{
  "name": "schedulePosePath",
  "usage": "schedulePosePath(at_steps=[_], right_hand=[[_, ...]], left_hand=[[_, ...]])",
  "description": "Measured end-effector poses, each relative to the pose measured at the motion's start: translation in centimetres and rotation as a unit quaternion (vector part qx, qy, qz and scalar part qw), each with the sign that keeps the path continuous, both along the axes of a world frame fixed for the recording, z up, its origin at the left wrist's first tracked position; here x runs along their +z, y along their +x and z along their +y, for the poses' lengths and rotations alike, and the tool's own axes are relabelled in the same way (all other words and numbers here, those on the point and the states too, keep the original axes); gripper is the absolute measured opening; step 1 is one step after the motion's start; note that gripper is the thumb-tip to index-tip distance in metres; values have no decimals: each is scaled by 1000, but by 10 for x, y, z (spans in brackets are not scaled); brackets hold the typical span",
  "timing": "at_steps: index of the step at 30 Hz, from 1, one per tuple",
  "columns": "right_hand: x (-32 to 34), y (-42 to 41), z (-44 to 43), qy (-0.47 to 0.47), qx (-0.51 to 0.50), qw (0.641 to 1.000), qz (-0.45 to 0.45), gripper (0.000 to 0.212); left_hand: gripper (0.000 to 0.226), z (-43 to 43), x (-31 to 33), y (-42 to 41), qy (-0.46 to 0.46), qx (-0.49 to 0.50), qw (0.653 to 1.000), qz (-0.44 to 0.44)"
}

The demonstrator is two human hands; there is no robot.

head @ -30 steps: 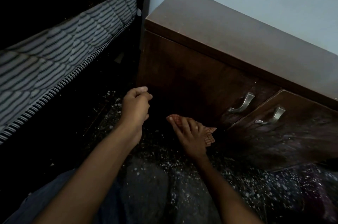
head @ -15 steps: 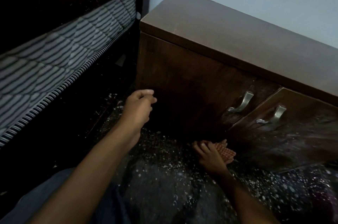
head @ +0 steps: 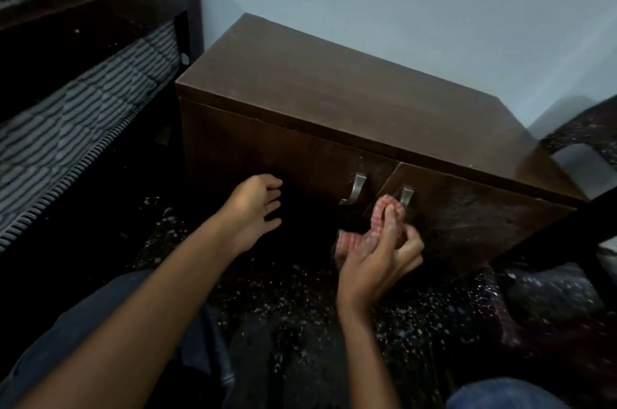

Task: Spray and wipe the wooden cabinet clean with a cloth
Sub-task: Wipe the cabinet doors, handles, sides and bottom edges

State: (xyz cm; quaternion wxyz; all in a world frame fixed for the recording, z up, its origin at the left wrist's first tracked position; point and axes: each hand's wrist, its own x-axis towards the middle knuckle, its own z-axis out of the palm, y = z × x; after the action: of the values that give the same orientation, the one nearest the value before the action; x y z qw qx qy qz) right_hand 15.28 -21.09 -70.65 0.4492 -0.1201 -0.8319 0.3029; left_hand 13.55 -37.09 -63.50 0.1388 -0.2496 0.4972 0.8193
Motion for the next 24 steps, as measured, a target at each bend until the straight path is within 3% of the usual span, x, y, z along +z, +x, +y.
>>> schedulePosePath(at_steps=[4,6,11,14,17,20,24], right_hand=[[48,-17,9,51,49,997,36,36],[62,-23,17,148,89,985,24,34],[65,-31,28,440,182,880,-6,65],[51,-45,28,523,174,834,-14,54],[48,-53,34,521,164,838,-3,47],[47,-50,46,481,149,864,-8,42],[42,-46,57,419,95,903,-33,58]], left_hand=[[52,4,17,3,56,44,997,-25],[52,6,24,6,63,65,995,-44],[44,9,26,16,41,118,989,-84],[43,4,26,15,27,142,987,-76],[46,-7,23,7,0,156,986,-61],[47,-14,20,7,-16,166,984,-58],[49,-20,14,8,-21,171,983,-54]])
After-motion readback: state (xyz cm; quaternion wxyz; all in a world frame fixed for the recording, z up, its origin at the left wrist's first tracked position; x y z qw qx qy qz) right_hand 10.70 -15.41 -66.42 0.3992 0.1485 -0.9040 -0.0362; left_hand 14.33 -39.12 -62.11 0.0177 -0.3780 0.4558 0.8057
